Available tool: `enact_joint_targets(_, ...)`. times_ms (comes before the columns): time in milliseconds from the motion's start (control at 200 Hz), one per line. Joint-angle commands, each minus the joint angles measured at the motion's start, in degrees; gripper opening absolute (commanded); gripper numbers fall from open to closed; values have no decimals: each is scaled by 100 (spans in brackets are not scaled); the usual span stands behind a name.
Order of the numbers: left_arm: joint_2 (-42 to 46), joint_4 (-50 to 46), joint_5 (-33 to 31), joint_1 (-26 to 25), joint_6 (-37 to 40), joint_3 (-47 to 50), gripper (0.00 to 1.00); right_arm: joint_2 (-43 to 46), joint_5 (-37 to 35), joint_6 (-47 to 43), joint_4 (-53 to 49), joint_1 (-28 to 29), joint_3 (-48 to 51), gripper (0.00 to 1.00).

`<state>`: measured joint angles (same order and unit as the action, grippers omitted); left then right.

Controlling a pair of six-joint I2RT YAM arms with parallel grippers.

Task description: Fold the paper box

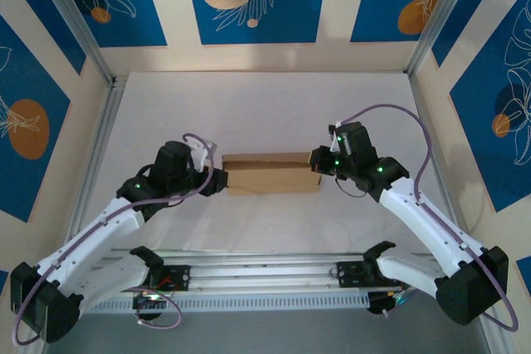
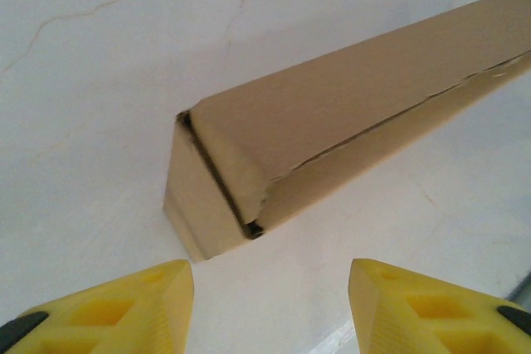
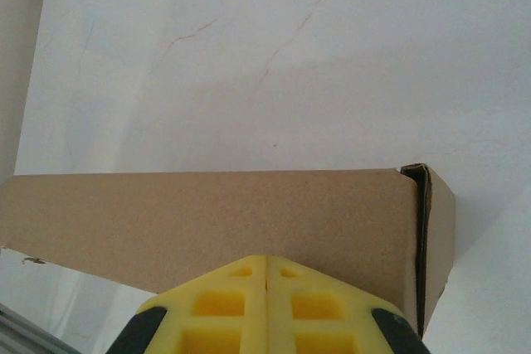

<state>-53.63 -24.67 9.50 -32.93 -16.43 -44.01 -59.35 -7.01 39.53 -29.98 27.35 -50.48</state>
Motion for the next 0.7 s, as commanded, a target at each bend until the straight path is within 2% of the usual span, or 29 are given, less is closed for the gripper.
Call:
enact_joint_targets(0,199,-380,237,-46,145,-514,51,-135,112,58,-470,-15,82,0)
enact_joint_targets(215,104,174,79,-13,-683,-900,48,-114,68,33,-496,16,73,0)
enact_joint_targets(420,-877,476,-282,-8,-645,-1311,45,-63,6,3,-544,31,72,0)
enact_joint_targets(570,-1297,723,-358,-15,-627,-1162,40,-23,-16,-7,-562,27,109,0)
enact_joint_targets(695,-1170,1101,-237,-23,-958,-371,36,-8,-52,-15,-554,28,191,0)
